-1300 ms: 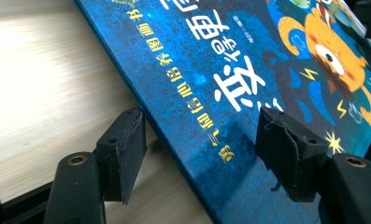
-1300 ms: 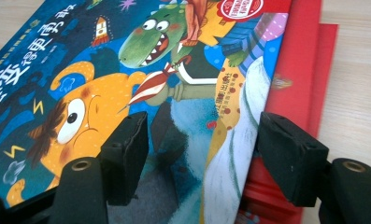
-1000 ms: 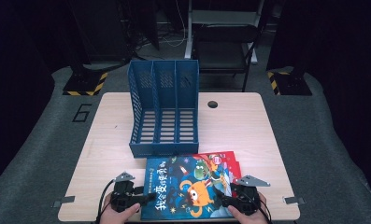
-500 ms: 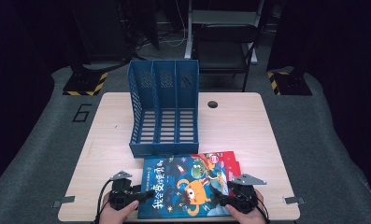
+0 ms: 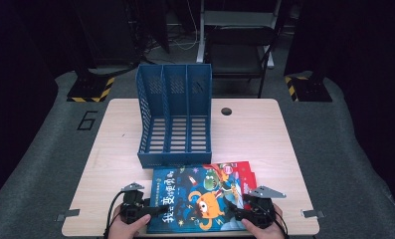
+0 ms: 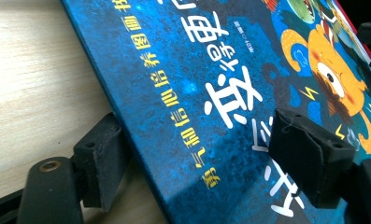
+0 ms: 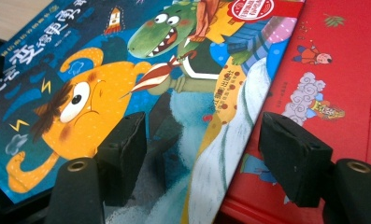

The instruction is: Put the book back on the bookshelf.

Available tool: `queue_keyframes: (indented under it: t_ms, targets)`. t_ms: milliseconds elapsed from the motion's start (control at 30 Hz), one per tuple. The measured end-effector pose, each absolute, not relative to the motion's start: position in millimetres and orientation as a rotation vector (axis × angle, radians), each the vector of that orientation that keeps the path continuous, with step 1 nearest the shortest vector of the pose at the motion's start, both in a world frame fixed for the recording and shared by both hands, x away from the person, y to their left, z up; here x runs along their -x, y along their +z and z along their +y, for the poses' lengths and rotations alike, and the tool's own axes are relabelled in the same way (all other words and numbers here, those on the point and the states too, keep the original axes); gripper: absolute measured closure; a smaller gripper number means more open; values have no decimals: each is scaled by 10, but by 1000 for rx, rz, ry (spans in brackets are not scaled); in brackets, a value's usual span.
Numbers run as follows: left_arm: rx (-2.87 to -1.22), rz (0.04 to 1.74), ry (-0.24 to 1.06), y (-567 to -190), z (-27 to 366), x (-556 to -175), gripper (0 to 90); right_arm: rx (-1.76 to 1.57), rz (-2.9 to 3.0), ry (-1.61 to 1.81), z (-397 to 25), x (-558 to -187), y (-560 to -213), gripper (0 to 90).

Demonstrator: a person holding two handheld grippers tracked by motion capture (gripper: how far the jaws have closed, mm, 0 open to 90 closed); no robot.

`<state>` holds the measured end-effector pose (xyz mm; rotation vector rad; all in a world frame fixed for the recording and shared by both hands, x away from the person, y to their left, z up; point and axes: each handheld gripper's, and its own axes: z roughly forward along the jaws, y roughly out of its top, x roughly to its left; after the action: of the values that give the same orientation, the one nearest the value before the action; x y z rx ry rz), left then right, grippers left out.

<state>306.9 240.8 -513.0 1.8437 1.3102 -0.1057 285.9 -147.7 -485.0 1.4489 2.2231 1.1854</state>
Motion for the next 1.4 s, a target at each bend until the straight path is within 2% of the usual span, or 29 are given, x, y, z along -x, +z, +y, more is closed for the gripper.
queue_keyframes:
  t_ms: [100, 367, 800, 1133, 1300, 1400]
  targets:
    - [-1847, 1303, -123, -5148, 2392, -3080, 204, -1425, 2238, 1180, -1461, -2860, -4850, 349]
    - [-1866, 1299, -159, -5150, 2368, -3088, 176, -1423, 2236, 1192, -1460, -2857, -4856, 339]
    - [-1877, 1269, -141, -5169, 2342, -3098, 139, -1409, 2242, 1189, -1449, -2843, -4861, 316]
    - [-1877, 1279, -171, -5159, 2353, -3115, 150, -1443, 2240, 1225, -1484, -2858, -4859, 326]
    - [-1864, 1284, -218, -5160, 2405, -3147, 204, -1450, 2233, 1229, -1484, -2861, -4858, 326]
    - [-1881, 1274, -223, -5153, 2415, -3153, 202, -1448, 2235, 1221, -1475, -2860, -4857, 323]
